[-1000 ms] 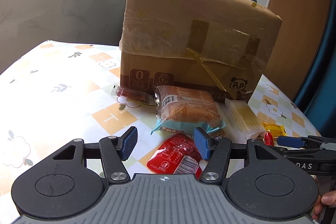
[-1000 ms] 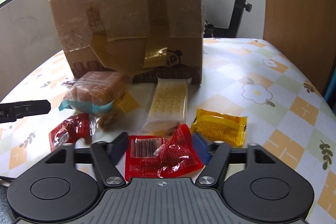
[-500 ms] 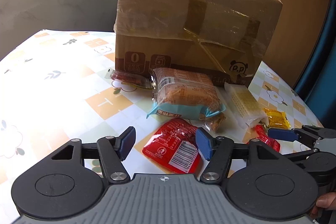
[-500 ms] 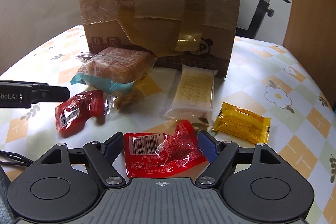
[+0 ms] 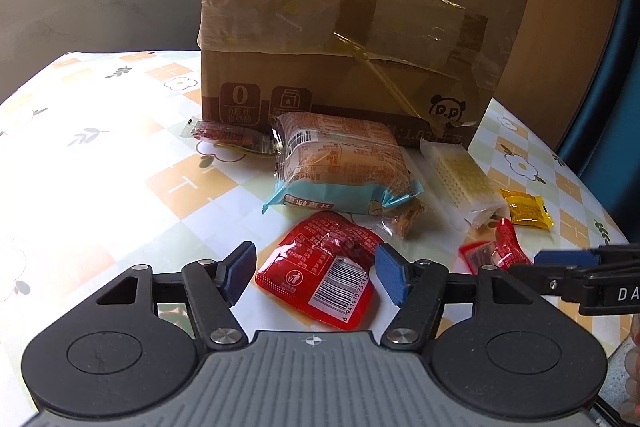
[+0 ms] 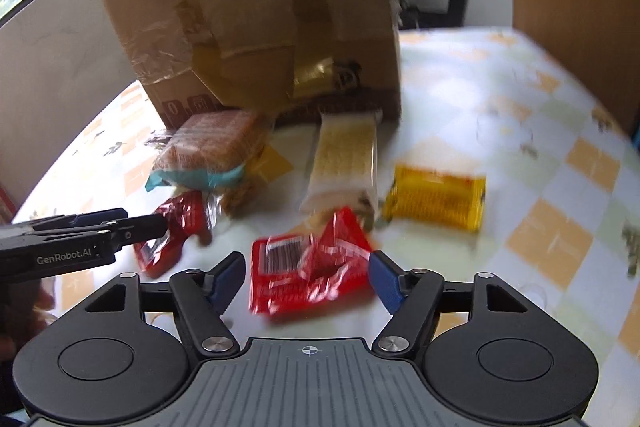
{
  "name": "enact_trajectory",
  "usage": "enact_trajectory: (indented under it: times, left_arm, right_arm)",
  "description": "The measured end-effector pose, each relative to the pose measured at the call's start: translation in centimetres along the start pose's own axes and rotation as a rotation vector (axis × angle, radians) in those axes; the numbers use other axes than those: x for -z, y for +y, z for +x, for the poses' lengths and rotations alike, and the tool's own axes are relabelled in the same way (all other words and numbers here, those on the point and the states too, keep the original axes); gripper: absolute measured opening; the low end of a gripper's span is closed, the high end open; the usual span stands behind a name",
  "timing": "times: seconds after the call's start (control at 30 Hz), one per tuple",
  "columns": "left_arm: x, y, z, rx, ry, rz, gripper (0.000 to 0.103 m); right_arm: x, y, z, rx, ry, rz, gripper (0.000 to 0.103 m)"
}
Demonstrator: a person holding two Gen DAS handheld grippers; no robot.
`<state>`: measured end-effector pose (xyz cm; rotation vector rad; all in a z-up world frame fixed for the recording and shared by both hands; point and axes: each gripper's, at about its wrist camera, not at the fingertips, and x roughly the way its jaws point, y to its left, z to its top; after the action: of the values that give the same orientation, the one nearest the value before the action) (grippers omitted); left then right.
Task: Organize snacks
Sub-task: 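Close the left tool on a red packet while the right tool grasps another red packet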
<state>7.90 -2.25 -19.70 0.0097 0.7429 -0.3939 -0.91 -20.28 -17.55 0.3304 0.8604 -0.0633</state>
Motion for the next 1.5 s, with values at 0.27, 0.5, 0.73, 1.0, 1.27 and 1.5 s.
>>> enact_trajectory:
  times: [0.27, 0.5, 0.73, 1.0, 1.27, 1.5]
  left_arm:
    - [0.1, 0.4, -0.3, -0.004, -0.011, -0.013, 0.068]
    - [0.2, 0.3, -0.2, -0.001, -0.001, -0.014, 0.068]
    - [-0.4, -0.2, 1.0, 0.008, -0.007, 0.046, 0.072]
    - [-1.1, 0.0, 3.5, -0.001, -0.001, 0.073, 0.076]
    - [-0.5, -1.1, 3.4, -0.015, -0.001, 0.142, 0.078]
    - [-0.4, -0.4, 2.9, -0.038, -0.015, 0.125, 0.052]
  right_arm:
    - [-0.3, 0.0, 1.4, 0.069, -0.035, -0.05, 0.048]
    - [-0.1, 1.4, 2.5, 0.114, -0.066, -0.21, 0.043]
    - [-0.4, 2.2, 3.3, 0.079, -0.08, -0.261, 0.04]
    - [-0.3, 2.0, 3.3, 0.064, -0.092, -0.265, 0.04]
    - [-0.3, 1.9, 3.3, 0.059, -0.097, -0.261, 0.04]
    - [-0.2, 1.9, 3.3, 0.053, -0.099, -0.251, 0.04]
